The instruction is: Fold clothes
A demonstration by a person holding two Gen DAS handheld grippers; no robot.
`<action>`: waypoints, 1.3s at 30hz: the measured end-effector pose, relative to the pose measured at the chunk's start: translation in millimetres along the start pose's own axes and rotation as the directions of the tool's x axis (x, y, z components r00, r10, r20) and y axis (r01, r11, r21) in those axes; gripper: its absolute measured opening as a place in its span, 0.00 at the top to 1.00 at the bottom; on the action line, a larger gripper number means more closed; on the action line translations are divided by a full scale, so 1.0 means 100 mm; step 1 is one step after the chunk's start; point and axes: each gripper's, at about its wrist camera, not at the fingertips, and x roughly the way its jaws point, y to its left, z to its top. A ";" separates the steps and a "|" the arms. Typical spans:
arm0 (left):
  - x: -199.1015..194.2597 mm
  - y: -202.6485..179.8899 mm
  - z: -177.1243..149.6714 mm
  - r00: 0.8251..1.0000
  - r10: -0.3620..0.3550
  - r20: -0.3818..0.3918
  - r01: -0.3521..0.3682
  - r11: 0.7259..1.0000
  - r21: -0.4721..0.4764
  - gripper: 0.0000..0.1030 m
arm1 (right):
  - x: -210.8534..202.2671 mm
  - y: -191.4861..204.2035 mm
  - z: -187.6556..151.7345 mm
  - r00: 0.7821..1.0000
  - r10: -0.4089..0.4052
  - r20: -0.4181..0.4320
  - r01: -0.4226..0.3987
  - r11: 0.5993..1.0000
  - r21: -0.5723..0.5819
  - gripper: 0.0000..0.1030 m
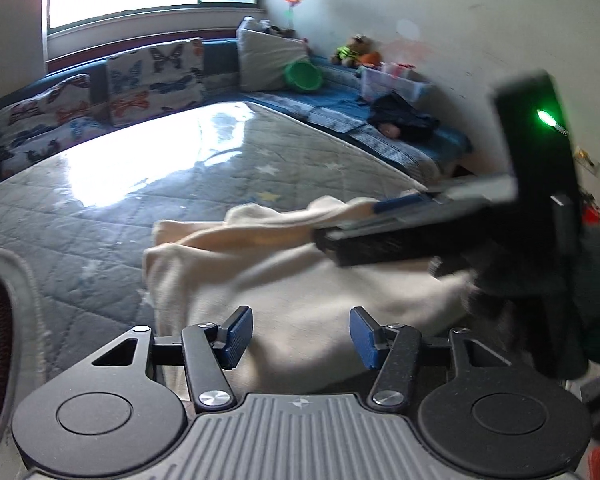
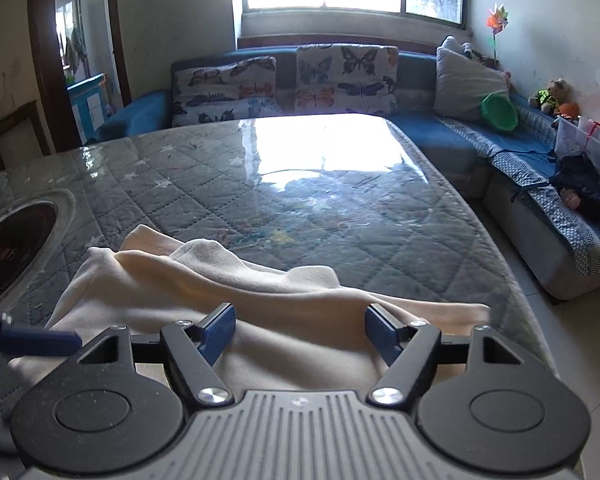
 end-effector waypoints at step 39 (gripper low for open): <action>0.08 -0.04 -0.10 0.999 -0.031 -0.016 0.032 0.999 0.027 0.42 | 0.24 0.31 0.27 0.997 0.072 -0.031 -0.075 0.993 -0.092 0.22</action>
